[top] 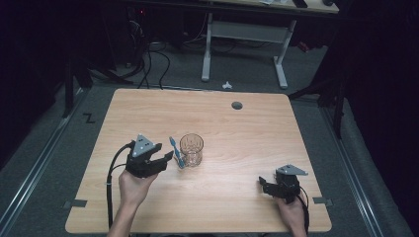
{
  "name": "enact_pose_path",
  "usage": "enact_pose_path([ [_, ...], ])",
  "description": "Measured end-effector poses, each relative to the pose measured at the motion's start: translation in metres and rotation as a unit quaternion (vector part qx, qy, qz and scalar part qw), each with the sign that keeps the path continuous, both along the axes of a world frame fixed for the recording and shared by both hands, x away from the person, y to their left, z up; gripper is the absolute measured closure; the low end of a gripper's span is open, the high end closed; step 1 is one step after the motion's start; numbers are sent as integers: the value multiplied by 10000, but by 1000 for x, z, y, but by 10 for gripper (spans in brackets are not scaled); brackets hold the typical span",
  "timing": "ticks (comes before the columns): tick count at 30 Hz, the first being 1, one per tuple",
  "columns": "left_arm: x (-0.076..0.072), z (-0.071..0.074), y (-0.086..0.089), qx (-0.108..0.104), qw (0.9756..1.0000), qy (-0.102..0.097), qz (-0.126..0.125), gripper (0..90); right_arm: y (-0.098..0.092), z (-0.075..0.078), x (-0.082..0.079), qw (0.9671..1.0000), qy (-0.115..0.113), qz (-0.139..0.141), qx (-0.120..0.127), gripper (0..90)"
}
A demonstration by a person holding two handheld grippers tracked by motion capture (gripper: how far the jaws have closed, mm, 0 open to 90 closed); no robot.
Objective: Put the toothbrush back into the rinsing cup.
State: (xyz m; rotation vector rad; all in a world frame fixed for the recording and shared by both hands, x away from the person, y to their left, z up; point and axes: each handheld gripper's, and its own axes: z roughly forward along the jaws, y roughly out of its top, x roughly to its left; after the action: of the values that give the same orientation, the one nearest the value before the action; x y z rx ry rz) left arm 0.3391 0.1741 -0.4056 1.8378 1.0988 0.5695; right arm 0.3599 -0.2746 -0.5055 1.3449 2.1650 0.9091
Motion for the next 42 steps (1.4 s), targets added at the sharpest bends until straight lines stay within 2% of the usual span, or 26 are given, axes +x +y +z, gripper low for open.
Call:
enact_pose_path([
  [1, -1, -1, 2, -66, 10000, -13, 21, 490, 0, 0, 0, 10000, -2, 2, -1, 250],
  [7, -5, -2, 6, -152, 9998, -45, 73, 490, 0, 0, 0, 10000, 0, -1, -1, 250],
  [15, -10, -4, 13, -203, 9997, -28, 152, 490, 0, 0, 0, 10000, 0, -1, -1, 250],
  [29, -16, -9, 21, -222, 9994, 18, 261, 480, 0, 0, 0, 10000, -2, 2, -1, 250],
  [35, -16, -12, 21, -41, 9996, 64, 282, 473, 0, 0, 0, 10000, 0, -1, 0, 250],
  [42, -17, -16, 25, -69, 9994, 121, 332, 470, 0, 0, 0, 10000, 1, -1, 1, 250],
])
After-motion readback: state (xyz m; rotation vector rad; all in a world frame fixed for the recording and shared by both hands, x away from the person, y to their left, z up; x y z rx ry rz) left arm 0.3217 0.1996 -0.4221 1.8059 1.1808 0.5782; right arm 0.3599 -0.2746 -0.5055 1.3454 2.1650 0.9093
